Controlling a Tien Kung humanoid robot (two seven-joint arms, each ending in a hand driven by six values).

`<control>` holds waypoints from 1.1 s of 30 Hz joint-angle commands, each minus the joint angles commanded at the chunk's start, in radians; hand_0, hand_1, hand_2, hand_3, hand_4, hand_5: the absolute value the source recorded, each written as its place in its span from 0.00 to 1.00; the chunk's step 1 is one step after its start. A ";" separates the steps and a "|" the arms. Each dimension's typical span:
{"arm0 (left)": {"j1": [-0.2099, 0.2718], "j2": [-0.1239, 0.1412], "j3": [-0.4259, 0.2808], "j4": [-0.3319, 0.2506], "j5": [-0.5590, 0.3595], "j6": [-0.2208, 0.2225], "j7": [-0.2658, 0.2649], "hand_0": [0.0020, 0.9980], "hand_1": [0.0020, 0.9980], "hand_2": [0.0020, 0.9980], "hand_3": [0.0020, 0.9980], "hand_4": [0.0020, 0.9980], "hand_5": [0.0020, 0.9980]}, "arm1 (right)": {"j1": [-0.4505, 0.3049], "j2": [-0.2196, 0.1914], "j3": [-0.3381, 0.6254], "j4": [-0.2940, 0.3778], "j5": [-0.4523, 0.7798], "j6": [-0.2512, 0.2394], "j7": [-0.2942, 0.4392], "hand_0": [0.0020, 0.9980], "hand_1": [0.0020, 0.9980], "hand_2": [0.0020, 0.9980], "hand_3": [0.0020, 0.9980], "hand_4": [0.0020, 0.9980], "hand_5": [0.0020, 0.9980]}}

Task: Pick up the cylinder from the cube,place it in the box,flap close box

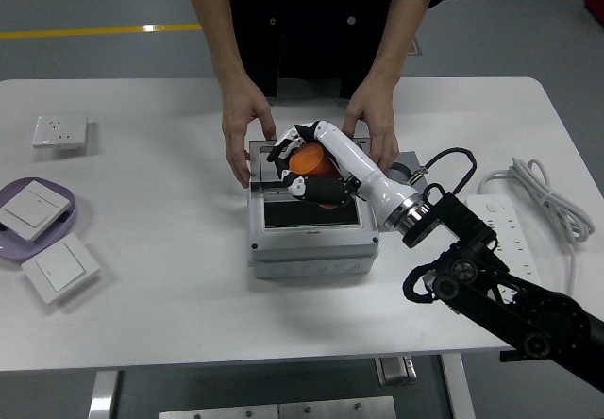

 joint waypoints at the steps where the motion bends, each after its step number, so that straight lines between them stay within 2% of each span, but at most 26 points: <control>1: 0.000 0.000 0.000 0.000 0.000 0.000 0.000 0.61 0.62 0.65 0.68 0.77 0.45 | 0.010 0.006 -0.009 -0.014 -0.024 0.021 -0.022 0.19 0.20 0.29 0.19 0.00 0.00; 9: -0.001 0.001 0.006 0.000 -0.003 0.001 0.000 0.61 0.63 0.65 0.69 0.77 0.45 | 0.056 0.032 -0.040 -0.078 -0.271 0.187 -0.205 0.18 0.19 0.28 0.19 0.00 0.00; 12: -0.002 0.000 0.006 0.000 -0.003 0.001 0.001 0.61 0.63 0.65 0.69 0.77 0.45 | 0.059 0.036 -0.043 -0.085 -0.373 0.227 -0.261 0.17 0.19 0.27 0.20 0.00 0.00; 16: -0.002 0.000 0.005 0.000 -0.001 0.001 0.001 0.61 0.63 0.65 0.69 0.77 0.45 | 0.057 0.037 -0.042 -0.080 -0.485 0.242 -0.285 0.17 0.19 0.27 0.20 0.00 0.00; 17: -0.003 0.000 0.003 0.000 0.001 0.001 0.001 0.61 0.63 0.65 0.69 0.77 0.45 | 0.056 0.038 -0.042 -0.078 -0.506 0.240 -0.285 0.20 0.20 0.28 0.21 0.00 0.00; 20: -0.004 0.000 -0.005 -0.001 0.008 0.001 -0.001 0.61 0.63 0.65 0.69 0.77 0.45 | 0.055 0.040 -0.043 -0.073 -0.557 0.227 -0.279 0.20 0.20 0.28 0.21 0.00 0.00; 22: -0.005 0.000 -0.010 -0.002 0.012 0.001 -0.003 0.61 0.63 0.65 0.69 0.77 0.45 | 0.054 0.041 -0.045 -0.071 -0.557 0.200 -0.257 0.20 0.20 0.28 0.21 0.00 0.00; 23: -0.005 0.000 -0.011 -0.002 0.013 0.001 -0.003 0.61 0.63 0.65 0.68 0.77 0.45 | 0.054 0.041 -0.045 -0.072 -0.554 0.188 -0.247 0.58 0.50 0.50 0.52 0.31 0.00; 25: -0.005 0.000 -0.012 -0.002 0.014 0.001 -0.003 0.61 0.63 0.65 0.68 0.77 0.45 | 0.053 0.041 -0.045 -0.076 -0.546 0.163 -0.228 0.58 0.50 0.50 0.52 0.31 0.00; 28: -0.005 -0.001 -0.015 -0.002 0.017 0.001 -0.004 0.61 0.63 0.65 0.68 0.77 0.45 | 0.051 0.040 -0.044 -0.083 -0.536 0.151 -0.218 0.58 0.50 0.50 0.52 0.31 0.00; 29: -0.005 -0.001 -0.017 -0.003 0.018 0.001 -0.005 0.61 0.63 0.65 0.68 0.77 0.45 | 0.050 0.040 -0.044 -0.086 -0.533 0.150 -0.216 0.71 0.64 0.63 0.67 0.53 0.00; 33: -0.005 -0.001 -0.020 -0.003 0.021 0.002 -0.006 0.61 0.63 0.65 0.68 0.77 0.45 | 0.048 0.039 -0.045 -0.094 -0.525 0.154 -0.214 0.71 0.64 0.63 0.67 0.53 0.00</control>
